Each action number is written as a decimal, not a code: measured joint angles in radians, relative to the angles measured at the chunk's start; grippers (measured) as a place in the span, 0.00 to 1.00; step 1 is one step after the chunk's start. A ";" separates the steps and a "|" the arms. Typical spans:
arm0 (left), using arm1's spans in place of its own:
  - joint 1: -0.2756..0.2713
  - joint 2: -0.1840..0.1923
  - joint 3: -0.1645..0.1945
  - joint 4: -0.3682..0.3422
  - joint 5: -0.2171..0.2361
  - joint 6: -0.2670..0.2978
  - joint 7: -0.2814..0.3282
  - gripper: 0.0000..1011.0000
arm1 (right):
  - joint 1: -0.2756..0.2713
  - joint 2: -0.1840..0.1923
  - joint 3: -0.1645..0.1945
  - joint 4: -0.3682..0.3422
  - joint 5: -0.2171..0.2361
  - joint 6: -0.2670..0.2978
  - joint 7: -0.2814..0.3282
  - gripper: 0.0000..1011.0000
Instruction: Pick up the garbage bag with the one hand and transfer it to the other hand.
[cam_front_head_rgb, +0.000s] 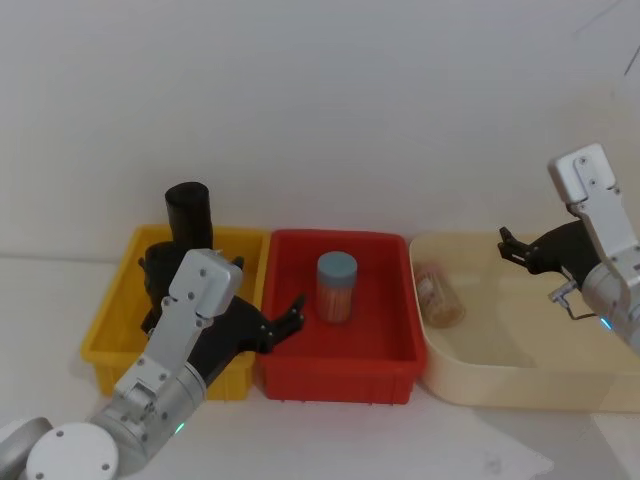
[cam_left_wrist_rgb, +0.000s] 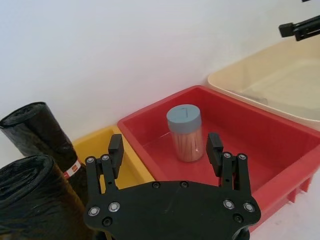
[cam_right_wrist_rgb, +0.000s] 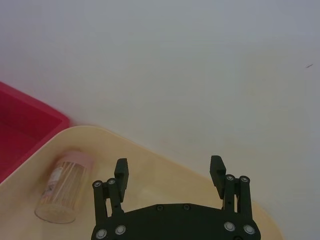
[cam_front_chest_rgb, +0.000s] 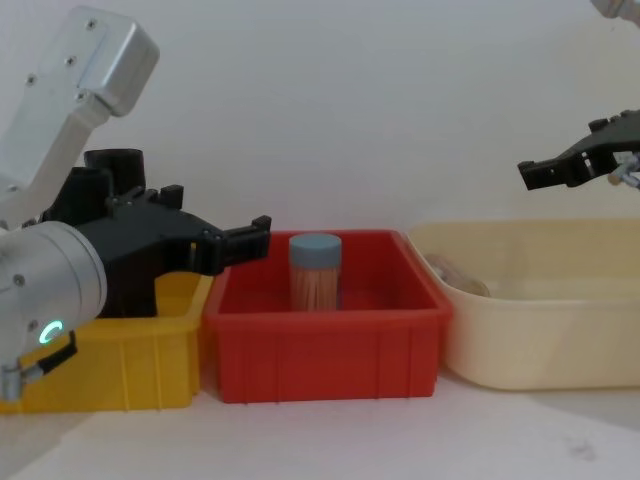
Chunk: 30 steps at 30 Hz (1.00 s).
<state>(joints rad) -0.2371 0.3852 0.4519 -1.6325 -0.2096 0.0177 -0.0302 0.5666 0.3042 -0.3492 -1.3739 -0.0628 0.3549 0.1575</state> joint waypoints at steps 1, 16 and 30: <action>0.000 0.000 0.000 0.000 0.000 0.000 0.000 0.99 | 0.000 0.000 0.000 0.000 0.000 0.000 0.000 0.99; 0.077 0.044 -0.045 -0.130 -0.116 0.133 -0.074 0.99 | 0.000 0.004 0.002 0.003 -0.004 0.003 -0.003 0.99; 0.217 0.066 -0.132 -0.289 -0.161 0.255 0.006 0.99 | 0.000 0.005 0.003 0.005 -0.006 0.004 -0.003 0.99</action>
<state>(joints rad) -0.0205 0.4516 0.3204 -1.9217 -0.3704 0.2722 -0.0246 0.5665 0.3092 -0.3459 -1.3693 -0.0684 0.3587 0.1542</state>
